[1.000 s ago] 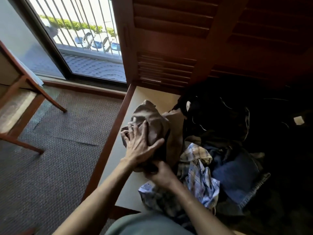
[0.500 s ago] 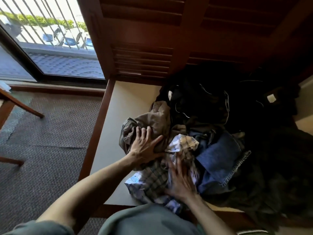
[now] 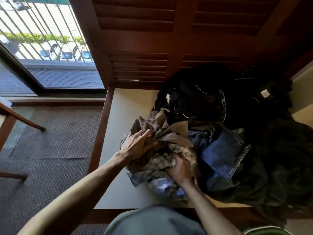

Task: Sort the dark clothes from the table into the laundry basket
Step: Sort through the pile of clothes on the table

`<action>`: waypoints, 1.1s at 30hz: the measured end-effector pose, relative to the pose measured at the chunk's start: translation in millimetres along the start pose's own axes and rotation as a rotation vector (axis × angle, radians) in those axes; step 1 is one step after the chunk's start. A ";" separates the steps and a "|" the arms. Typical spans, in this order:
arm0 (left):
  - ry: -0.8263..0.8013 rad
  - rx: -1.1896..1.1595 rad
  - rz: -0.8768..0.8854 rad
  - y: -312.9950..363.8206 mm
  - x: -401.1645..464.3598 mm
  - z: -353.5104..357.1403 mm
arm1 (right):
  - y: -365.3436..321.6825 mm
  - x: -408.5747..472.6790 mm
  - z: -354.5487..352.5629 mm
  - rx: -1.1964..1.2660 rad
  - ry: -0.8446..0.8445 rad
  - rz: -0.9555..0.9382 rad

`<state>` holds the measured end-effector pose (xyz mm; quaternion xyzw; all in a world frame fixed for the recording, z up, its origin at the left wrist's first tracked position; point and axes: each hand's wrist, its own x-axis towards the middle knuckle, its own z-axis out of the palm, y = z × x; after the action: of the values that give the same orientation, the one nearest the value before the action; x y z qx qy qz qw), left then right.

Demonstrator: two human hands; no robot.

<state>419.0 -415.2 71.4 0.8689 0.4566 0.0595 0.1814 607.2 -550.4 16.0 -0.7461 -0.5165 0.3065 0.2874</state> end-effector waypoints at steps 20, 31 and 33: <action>-0.056 -0.575 0.155 139.5 -34.3 -29.7 | -20.3 -165.9 -145.8 0.294 0.693 0.404; -0.126 -0.421 0.317 306.3 -97.0 18.9 | 71.9 -330.7 -218.0 0.349 0.926 0.800; -0.167 -0.391 0.385 356.7 -122.0 40.0 | 96.4 -366.9 -227.1 0.376 0.928 0.847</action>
<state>634.8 -709.6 173.7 0.8901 0.2463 0.1080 0.3679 733.6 -952.3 149.8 -0.8769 0.0620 0.1246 0.4601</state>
